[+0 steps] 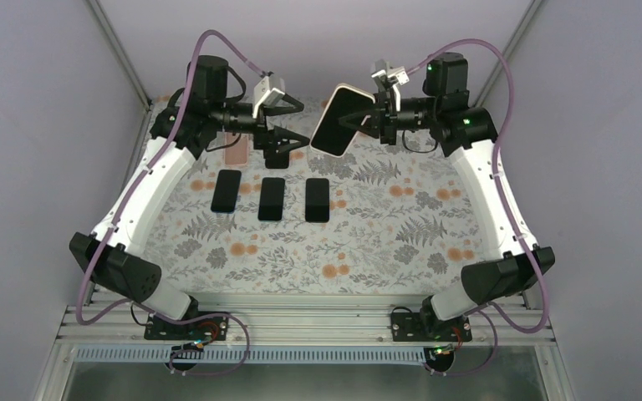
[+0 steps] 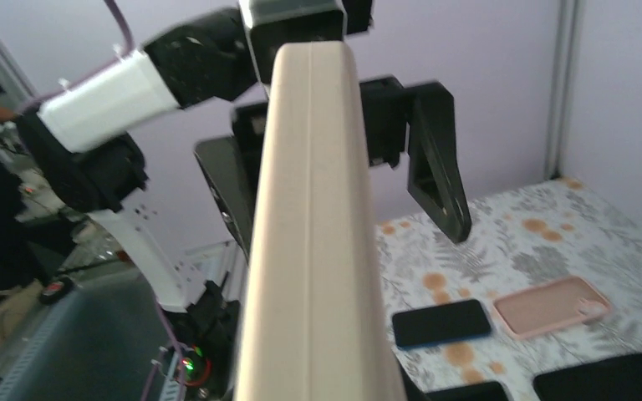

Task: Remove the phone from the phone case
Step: Pick up the phone at the center of the board.

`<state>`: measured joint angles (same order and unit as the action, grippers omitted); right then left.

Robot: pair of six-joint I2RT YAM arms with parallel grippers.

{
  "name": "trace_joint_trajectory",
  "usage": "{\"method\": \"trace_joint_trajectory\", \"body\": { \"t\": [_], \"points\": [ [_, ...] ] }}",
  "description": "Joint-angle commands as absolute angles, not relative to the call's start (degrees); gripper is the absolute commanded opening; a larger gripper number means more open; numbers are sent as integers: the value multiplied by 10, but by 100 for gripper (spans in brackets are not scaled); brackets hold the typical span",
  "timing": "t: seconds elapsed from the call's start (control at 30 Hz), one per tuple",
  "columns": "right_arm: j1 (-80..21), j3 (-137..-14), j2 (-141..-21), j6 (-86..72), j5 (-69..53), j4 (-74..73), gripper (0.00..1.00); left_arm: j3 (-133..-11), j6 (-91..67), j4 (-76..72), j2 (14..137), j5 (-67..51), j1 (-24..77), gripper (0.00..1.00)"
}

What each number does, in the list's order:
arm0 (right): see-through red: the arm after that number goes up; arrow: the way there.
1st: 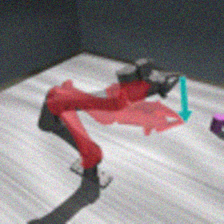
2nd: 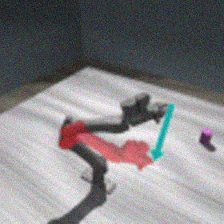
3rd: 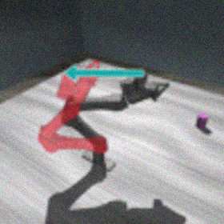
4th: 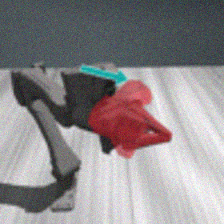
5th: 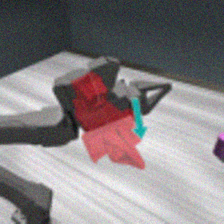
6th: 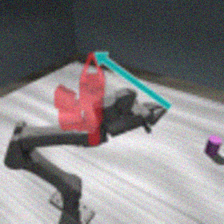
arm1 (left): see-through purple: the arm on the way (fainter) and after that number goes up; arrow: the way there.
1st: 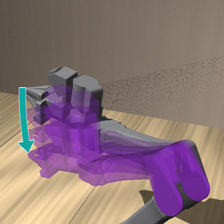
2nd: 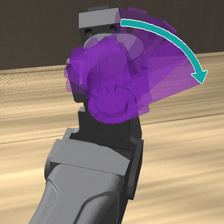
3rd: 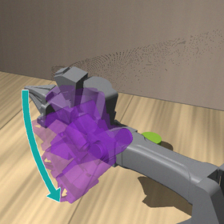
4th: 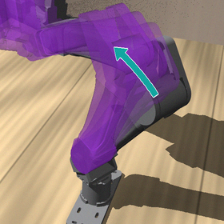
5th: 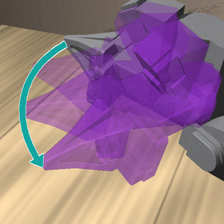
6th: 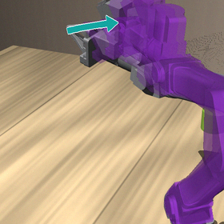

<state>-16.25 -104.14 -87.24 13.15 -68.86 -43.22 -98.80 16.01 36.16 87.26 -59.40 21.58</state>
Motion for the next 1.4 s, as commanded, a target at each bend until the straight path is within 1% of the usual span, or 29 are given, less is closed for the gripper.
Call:
{"method": "trace_joint_trajectory", "body": {
  "t": [0.0,0.1,0.27,0.47,0.67,0.8,1.0,1.37],
  "points": [
    [-150,-1029,-872,27,-810,-321,4,-972,139,350,855,-609,214,100],
    [-147,-999,-853,7,-811,-290,4,-923,110,305,822,-594,216,100],
    [-139,-970,-828,-24,-811,-258,4,-890,107,294,807,-614,223,100],
    [-132,-939,-814,-57,-819,-220,4,-869,104,280,804,-621,253,100],
    [-130,-920,-802,-70,-826,-206,4,-879,76,266,822,-613,256,99],
    [-128,-916,-795,-74,-832,-201,4,-878,65,261,832,-615,255,94],
    [-124,-902,-786,-94,-846,-180,4,-882,59,258,838,-607,253,81],
    [-124,-887,-772,-95,-850,-176,4,-887,25,239,849,-596,253,65]
  ]
}}
